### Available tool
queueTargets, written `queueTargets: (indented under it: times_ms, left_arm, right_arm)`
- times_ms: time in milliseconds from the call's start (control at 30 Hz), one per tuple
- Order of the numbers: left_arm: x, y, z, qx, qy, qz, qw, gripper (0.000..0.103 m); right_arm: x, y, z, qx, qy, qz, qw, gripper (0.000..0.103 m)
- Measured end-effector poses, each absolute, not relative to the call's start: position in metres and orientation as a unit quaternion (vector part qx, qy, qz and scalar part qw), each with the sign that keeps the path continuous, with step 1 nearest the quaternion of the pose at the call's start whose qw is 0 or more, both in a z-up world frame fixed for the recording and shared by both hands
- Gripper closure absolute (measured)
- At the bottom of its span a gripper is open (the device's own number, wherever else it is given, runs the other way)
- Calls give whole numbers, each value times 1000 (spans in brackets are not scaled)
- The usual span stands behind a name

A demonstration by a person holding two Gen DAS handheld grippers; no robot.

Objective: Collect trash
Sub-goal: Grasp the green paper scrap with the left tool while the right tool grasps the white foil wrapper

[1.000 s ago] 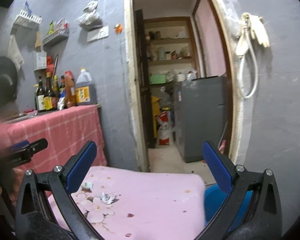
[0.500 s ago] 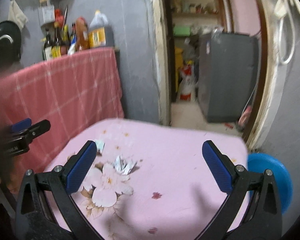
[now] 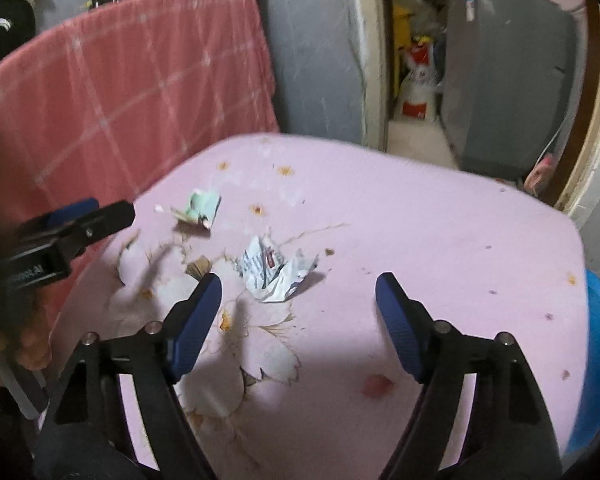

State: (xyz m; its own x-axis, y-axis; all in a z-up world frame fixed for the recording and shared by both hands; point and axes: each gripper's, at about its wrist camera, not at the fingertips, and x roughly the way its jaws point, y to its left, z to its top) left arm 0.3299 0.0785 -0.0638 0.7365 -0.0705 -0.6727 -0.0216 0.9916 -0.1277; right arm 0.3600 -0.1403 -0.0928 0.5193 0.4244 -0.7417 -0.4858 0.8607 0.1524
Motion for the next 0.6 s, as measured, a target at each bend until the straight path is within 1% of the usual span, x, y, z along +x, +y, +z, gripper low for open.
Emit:
queueTargets:
  times_ms: [67,167,267,333,433,500,600]
  left_arm:
    - [335,77,-64,-63,369,-20,927,21]
    - [343,74,-66,-66,377,-27,924,22]
    - [351,72,-69,-68,384,-33,920,22]
    - [355,71,-70,-68,388,-39,918,22]
    - [359,64,-72,-61,393,-47,916,22]
    - [364,57,-74,-54,400,-50,914,22]
    - [372,49,-77,-39,410,-54,910,23]
  right_arm:
    - [365,-133,-100,-41,428,268,862,30]
    - [374,-128,-106,-41,443,273,853,37]
    - [385,-132,-108,-17,454,278,847,49]
    - [388,-140,-106,-5,455,278,846,66]
    - [392,-147,-106,14,459,283,842,76]
    - [391,-151,-105,15,459,284,842,82]
    - [388,-153,-104,11,454,280,846,84]
